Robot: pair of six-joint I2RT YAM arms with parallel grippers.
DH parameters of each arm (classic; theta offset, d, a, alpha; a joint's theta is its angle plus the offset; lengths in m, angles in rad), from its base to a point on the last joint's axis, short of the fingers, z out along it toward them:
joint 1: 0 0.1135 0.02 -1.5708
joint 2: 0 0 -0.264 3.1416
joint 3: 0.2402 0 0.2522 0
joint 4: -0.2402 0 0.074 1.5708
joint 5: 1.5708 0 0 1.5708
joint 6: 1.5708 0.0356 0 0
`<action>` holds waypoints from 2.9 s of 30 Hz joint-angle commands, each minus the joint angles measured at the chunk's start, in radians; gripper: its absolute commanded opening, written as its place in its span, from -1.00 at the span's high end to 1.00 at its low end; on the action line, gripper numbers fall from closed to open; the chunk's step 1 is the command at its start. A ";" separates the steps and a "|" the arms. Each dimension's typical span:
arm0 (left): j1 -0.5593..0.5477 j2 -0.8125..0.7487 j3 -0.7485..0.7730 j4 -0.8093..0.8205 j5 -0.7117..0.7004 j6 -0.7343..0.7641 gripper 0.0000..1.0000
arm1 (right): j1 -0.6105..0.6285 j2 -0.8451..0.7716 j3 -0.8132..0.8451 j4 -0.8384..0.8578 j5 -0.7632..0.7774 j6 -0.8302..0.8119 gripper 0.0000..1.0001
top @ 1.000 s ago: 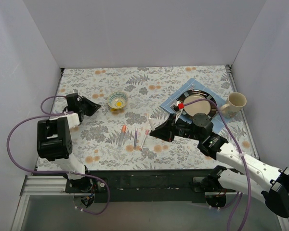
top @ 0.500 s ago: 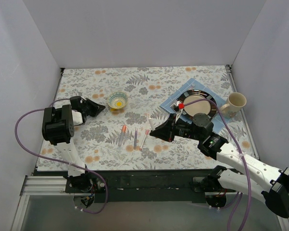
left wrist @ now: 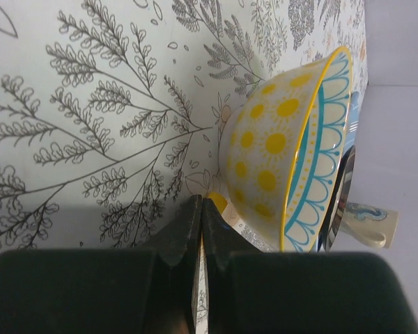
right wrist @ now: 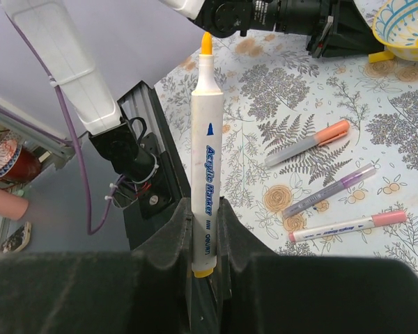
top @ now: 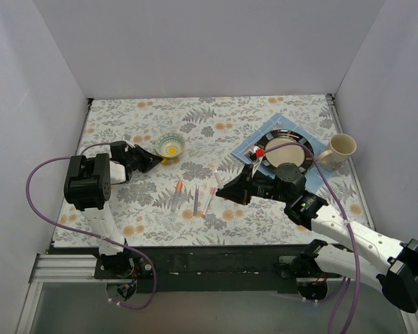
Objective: Insert the pens into the pen caps
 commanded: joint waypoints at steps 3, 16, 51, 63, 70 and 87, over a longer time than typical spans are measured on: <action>-0.037 -0.054 -0.091 -0.063 -0.037 0.022 1.00 | -0.004 -0.022 -0.003 0.043 -0.003 0.005 0.97; -0.141 -0.209 -0.092 -0.270 -0.253 0.105 1.00 | -0.003 -0.051 -0.024 0.040 -0.006 0.019 0.97; -0.362 -0.208 0.058 -0.386 -0.647 0.369 0.38 | -0.004 -0.056 -0.015 0.020 0.022 -0.001 0.97; -0.415 -0.163 0.126 -0.632 -0.766 0.374 0.87 | -0.003 -0.065 -0.007 0.011 0.025 -0.004 0.97; -0.419 -0.310 0.028 -0.738 -0.767 0.309 1.00 | -0.003 -0.071 -0.007 0.012 0.008 0.014 0.97; -0.420 -0.677 -0.092 -0.739 -0.609 0.197 1.00 | -0.004 0.206 -0.056 0.170 -0.015 0.051 0.97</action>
